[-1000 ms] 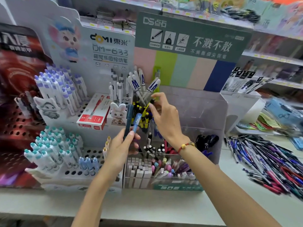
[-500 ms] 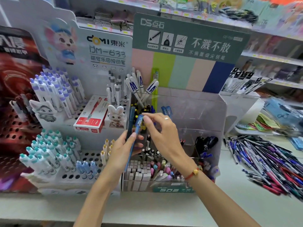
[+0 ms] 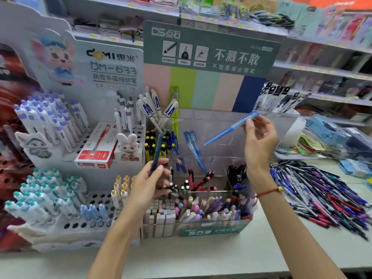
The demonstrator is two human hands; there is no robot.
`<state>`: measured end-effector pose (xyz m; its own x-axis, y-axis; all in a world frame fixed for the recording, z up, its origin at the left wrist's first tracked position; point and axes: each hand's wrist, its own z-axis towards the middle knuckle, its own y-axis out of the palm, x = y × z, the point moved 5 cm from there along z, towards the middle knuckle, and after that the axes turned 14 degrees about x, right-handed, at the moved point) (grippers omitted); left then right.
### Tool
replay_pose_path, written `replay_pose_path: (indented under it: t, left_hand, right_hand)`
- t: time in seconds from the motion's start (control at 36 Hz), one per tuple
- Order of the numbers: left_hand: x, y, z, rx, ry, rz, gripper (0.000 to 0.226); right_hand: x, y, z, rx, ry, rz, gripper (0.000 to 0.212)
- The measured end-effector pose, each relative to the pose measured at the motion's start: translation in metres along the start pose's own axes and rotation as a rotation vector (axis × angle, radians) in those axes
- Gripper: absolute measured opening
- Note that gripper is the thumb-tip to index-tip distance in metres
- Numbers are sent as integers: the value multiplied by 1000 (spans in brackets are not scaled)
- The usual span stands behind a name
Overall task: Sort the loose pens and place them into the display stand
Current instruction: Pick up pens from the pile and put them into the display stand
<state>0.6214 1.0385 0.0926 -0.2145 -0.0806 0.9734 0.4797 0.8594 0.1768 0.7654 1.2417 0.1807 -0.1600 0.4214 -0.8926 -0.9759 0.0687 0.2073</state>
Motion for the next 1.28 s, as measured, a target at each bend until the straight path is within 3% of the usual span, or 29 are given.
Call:
replay_pose_path:
  t: [0.11, 0.22, 0.36, 0.5, 0.64, 0.72, 0.83, 1.0, 1.17, 1.28]
  left_hand:
    - [-9, -9, 1, -12, -20, 12, 22]
    - [-12, -11, -7, -34, -98, -185, 37]
    - [-11, -13, -15, -62, -130, -243, 33]
    - [-4, -15, -16, -48, -166, -365, 27]
    - [-4, -15, -12, 24, -92, -212, 25]
    - [0, -4, -15, 14, 1, -92, 23]
    - [3, 24, -20, -73, 122, 27, 24]
    - [-2, 54, -25, -177, 285, 212, 30]
    - [5, 54, -10, 60, 622, 498, 32]
    - [15, 70, 0, 49, 802, 652, 42]
  right_hand:
    - [16, 14, -11, -166, -158, -212, 15]
    - [25, 31, -27, -284, -251, -323, 16]
    - [36, 49, -45, -590, -383, -586, 15]
    - [35, 50, -51, -647, -346, -634, 15]
    - [20, 38, -63, -576, -357, -558, 26]
    - [9, 31, -78, -577, -188, -384, 19]
    - [4, 25, -101, -713, 16, -235, 19]
    - [9, -1, -82, -547, 63, -163, 19]
    - [34, -52, -27, -103, 523, 167, 23]
    - [36, -70, -8, 43, 485, 209, 23]
